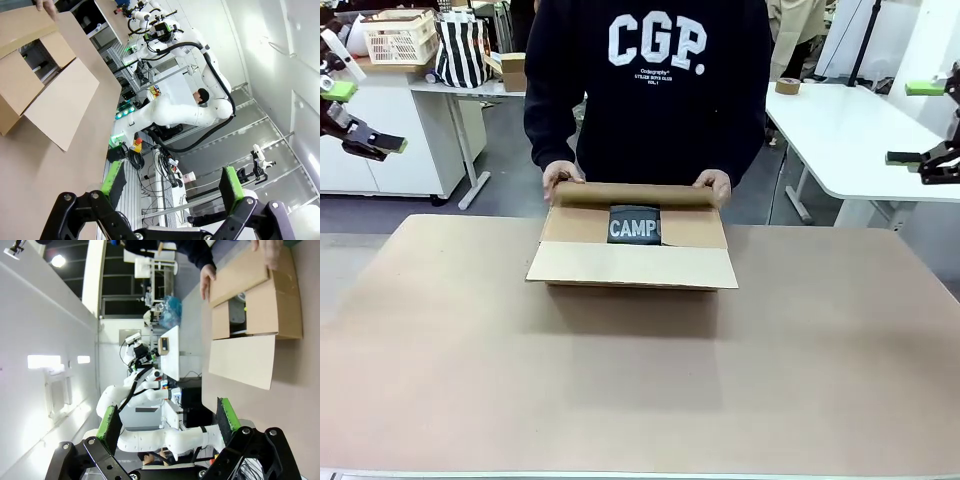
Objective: Pack the gift set into the box.
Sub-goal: Press and hold the closed box until the human finishes sealing it.
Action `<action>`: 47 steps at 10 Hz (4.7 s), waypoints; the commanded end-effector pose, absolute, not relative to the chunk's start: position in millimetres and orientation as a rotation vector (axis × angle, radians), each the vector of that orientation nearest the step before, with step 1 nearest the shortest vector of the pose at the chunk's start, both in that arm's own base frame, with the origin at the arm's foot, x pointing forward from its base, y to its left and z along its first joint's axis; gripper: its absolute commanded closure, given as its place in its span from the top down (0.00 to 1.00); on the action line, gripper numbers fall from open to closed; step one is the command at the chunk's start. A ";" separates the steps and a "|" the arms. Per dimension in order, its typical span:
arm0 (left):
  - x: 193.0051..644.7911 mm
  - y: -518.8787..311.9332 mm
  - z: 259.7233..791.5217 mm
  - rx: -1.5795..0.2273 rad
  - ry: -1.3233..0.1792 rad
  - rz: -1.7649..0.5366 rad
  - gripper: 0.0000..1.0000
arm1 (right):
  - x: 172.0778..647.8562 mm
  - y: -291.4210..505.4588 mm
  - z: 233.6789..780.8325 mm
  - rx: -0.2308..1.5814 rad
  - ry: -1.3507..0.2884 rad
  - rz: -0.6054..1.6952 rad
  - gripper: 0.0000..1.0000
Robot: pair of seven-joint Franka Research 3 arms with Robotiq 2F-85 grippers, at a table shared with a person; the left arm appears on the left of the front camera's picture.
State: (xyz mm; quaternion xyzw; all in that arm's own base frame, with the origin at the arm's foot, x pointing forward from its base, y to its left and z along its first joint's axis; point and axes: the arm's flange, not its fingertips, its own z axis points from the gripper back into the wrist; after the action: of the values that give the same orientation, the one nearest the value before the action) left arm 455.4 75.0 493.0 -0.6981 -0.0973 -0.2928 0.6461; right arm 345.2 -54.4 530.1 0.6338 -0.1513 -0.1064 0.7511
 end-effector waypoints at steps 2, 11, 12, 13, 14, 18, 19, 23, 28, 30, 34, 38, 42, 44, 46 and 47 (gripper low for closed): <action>451.9 84.5 493.3 -1.582 -0.225 -0.690 1.00 | 347.5 -52.8 530.4 1.398 -0.354 -0.211 1.00; 451.9 84.5 493.3 -1.582 -0.225 -0.690 1.00 | 347.5 -52.8 530.4 1.398 -0.354 -0.211 1.00; 451.9 84.5 493.3 -1.582 -0.225 -0.690 1.00 | 347.5 -52.8 530.4 1.398 -0.354 -0.211 1.00; 451.9 84.5 493.3 -1.582 -0.225 -0.690 1.00 | 347.5 -52.8 530.4 1.398 -0.354 -0.211 1.00; 451.9 84.5 493.3 -1.582 -0.225 -0.690 1.00 | 347.5 -52.8 530.4 1.398 -0.354 -0.211 1.00; 451.9 84.5 493.3 -1.582 -0.225 -0.690 1.00 | 347.5 -52.8 530.4 1.398 -0.354 -0.211 1.00; 451.9 84.5 493.3 -1.582 -0.225 -0.690 1.00 | 347.5 -52.8 530.4 1.398 -0.354 -0.211 1.00; 451.9 84.5 493.3 -1.582 -0.225 -0.690 1.00 | 347.5 -52.8 530.4 1.398 -0.354 -0.211 1.00; 451.9 84.5 493.3 -1.582 -0.225 -0.690 1.00 | 347.5 -52.8 530.4 1.398 -0.354 -0.211 1.00; 451.9 84.5 493.3 -1.582 -0.225 -0.690 1.00 | 347.5 -52.8 530.4 1.398 -0.354 -0.211 1.00; 451.9 84.5 493.3 -1.582 -0.225 -0.690 1.00 | 347.5 -52.8 530.4 1.398 -0.354 -0.211 1.00; 451.9 84.5 493.3 -1.582 -0.225 -0.690 1.00 | 347.5 -52.8 530.4 1.398 -0.354 -0.211 1.00; 451.9 84.5 493.3 -1.582 -0.225 -0.690 1.00 | 347.5 -52.8 530.4 1.398 -0.354 -0.211 1.00; 451.9 84.5 493.3 -1.582 -0.225 -0.690 1.00 | 347.5 -52.8 530.4 1.398 -0.354 -0.211 1.00; 451.9 84.5 493.3 -1.582 -0.225 -0.690 1.00 | 347.5 -52.8 530.4 1.398 -0.354 -0.211 1.00; 455.4 75.0 493.0 -1.588 -0.222 -0.666 1.00 | 345.1 -54.4 530.1 1.385 -0.330 -0.231 1.00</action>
State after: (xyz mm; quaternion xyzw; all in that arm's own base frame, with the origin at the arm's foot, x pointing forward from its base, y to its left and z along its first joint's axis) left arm 455.4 75.0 493.0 -0.6982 -0.0972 -0.2927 0.6461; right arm 345.1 -54.6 530.0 0.6339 -0.1511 -0.1064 0.7510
